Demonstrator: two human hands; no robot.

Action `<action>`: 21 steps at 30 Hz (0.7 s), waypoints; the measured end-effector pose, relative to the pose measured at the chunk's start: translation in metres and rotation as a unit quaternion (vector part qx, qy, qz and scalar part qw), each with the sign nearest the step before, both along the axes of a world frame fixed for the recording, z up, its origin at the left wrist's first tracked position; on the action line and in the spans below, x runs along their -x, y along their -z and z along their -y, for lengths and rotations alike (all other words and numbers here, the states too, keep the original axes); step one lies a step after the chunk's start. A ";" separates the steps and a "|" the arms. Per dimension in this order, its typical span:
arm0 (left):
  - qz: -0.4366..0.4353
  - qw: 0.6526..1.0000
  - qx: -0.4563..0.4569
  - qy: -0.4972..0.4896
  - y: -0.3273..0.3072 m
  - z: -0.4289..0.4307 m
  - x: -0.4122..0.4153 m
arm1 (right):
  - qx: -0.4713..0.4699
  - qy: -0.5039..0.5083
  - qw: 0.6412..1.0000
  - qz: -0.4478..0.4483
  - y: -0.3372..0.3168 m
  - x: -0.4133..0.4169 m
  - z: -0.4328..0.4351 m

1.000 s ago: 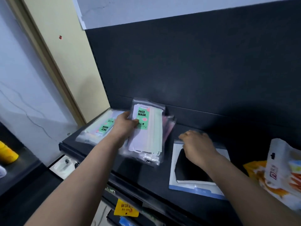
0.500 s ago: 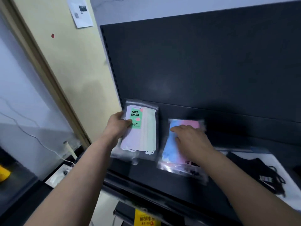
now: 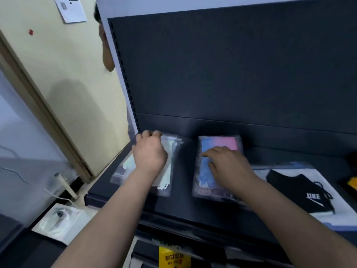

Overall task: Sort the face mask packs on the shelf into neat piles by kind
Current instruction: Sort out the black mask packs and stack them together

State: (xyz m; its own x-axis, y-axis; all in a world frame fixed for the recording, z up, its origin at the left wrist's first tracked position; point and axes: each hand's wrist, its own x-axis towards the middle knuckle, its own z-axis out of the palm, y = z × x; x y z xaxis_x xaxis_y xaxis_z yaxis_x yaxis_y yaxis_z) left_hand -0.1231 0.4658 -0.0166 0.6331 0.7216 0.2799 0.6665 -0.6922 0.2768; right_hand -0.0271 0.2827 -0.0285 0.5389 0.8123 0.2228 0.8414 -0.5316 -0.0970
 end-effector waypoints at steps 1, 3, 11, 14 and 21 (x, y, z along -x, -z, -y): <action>0.012 0.999 0.001 0.037 -0.004 0.011 -0.011 | -0.008 0.011 1.000 0.000 -0.001 -0.001 0.007; 0.044 0.993 0.010 0.109 -0.009 0.036 -0.030 | -0.013 0.036 0.999 0.001 -0.002 -0.004 0.024; 0.083 0.940 0.067 0.324 -0.003 0.171 -0.099 | -0.014 0.207 0.978 -0.019 0.004 -0.032 0.151; 0.066 0.923 0.070 0.372 -0.002 0.225 -0.117 | -0.008 0.257 0.966 -0.012 0.002 -0.038 0.207; 0.000 0.902 0.077 0.425 0.004 0.364 -0.151 | -0.017 0.339 0.940 -0.043 0.006 -0.046 0.357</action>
